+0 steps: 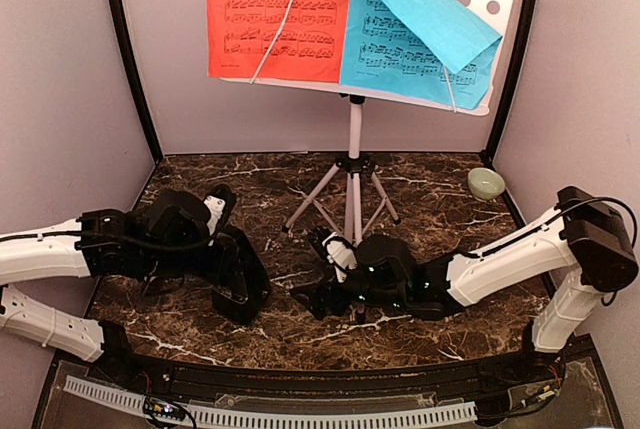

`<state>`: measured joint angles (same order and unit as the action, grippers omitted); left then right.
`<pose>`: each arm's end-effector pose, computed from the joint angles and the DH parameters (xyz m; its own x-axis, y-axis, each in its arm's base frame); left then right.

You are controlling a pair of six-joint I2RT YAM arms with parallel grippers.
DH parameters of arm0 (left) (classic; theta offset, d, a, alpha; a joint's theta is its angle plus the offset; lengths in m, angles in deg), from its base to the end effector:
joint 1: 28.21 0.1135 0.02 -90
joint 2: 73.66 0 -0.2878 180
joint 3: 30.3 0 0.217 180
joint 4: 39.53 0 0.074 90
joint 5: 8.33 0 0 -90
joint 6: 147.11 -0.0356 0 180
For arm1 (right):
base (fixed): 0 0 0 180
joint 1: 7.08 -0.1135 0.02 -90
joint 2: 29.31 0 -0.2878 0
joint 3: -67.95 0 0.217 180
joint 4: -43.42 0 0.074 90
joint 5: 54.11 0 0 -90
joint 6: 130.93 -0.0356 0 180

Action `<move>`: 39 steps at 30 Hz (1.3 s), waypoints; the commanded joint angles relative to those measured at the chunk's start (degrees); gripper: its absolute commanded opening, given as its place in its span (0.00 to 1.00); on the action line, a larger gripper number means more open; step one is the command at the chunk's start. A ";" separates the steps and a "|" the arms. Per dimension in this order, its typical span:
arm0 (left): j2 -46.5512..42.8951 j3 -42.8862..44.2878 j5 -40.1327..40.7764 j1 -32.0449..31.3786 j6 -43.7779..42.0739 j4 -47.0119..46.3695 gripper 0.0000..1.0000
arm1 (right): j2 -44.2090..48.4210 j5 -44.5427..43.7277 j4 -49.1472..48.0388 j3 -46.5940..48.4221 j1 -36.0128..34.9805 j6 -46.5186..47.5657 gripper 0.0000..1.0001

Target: Set up the instrument practice props

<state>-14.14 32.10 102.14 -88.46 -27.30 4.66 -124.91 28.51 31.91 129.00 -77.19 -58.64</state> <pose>0.0959 -0.1426 0.3016 -0.6238 0.1528 -0.7665 0.4298 0.8862 -0.1731 0.1157 0.3063 0.2341 -0.3983 -0.2141 -0.8919 -0.8095 0.5392 0.2320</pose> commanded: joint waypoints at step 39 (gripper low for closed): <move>31.30 61.91 0.65 1.98 0.21 49.42 0.00 | -17.54 -21.06 -29.22 9.96 -10.64 30.72 0.40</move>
<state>17.93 91.75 102.05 -86.80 -27.83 54.24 -140.71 5.93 6.38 136.61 -86.93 -27.67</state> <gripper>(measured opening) 0.636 0.409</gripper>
